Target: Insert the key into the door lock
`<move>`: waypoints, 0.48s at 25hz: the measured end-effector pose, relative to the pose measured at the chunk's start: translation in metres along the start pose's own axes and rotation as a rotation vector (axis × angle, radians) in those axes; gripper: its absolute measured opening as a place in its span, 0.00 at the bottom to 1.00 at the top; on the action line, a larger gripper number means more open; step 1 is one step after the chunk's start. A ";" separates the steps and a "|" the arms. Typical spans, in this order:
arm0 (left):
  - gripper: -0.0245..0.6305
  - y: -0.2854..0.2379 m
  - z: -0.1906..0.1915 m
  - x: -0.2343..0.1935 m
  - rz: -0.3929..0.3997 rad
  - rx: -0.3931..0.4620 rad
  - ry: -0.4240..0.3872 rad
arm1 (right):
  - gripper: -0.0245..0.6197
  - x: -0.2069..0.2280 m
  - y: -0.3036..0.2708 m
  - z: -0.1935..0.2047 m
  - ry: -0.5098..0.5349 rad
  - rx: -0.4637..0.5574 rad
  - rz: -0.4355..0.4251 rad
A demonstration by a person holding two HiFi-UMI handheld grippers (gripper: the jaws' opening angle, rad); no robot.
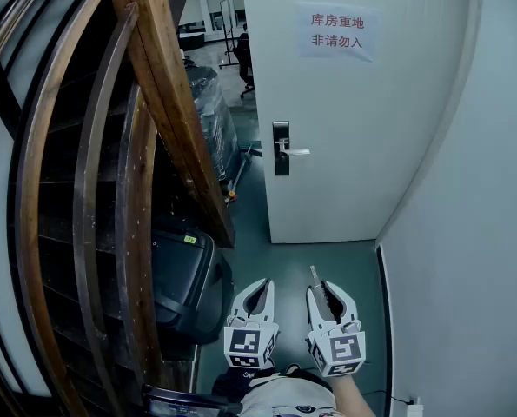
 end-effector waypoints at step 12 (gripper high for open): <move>0.04 -0.003 0.006 -0.016 0.006 -0.004 0.006 | 0.22 -0.009 -0.016 0.005 0.003 -0.005 -0.007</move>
Point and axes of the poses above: the fingertips, and each gripper's own axes: y backward along the fingers, x to its right, z out of its underside, the point moved 6 cm from there along y, backward along the fingers, and after that the axes turned 6 degrees about -y, right-handed, at the moved point
